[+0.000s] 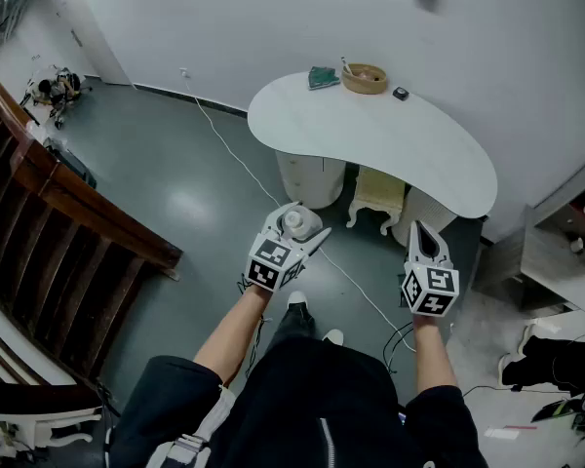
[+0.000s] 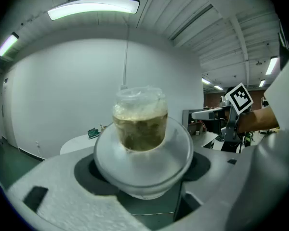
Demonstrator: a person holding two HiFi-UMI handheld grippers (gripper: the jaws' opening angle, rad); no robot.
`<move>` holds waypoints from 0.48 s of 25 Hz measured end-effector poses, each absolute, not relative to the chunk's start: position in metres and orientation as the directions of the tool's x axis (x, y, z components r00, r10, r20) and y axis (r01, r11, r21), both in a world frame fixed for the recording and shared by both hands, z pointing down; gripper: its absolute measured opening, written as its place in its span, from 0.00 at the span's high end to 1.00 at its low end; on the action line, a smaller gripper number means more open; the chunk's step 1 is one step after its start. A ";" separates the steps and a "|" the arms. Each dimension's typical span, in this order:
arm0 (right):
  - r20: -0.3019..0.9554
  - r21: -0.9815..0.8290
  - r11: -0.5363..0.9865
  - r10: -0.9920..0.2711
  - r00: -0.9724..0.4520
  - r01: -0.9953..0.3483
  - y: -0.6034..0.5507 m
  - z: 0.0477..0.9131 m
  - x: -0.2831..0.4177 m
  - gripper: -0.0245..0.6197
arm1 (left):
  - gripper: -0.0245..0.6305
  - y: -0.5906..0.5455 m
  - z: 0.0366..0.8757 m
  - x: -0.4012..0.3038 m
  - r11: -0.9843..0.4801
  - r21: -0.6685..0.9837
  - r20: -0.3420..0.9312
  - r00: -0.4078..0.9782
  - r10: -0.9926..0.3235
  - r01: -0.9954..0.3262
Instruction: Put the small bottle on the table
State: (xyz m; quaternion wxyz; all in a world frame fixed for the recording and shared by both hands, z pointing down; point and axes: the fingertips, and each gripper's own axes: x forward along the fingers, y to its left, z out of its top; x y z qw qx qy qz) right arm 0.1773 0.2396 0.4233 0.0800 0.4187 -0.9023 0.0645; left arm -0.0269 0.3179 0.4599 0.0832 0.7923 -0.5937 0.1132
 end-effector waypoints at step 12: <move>0.169 -0.089 0.664 -0.724 -0.668 -0.742 0.244 0.428 0.189 0.96 | 0.44 0.318 0.459 -0.009 -0.281 -0.004 0.285 0.269 -0.920 -0.960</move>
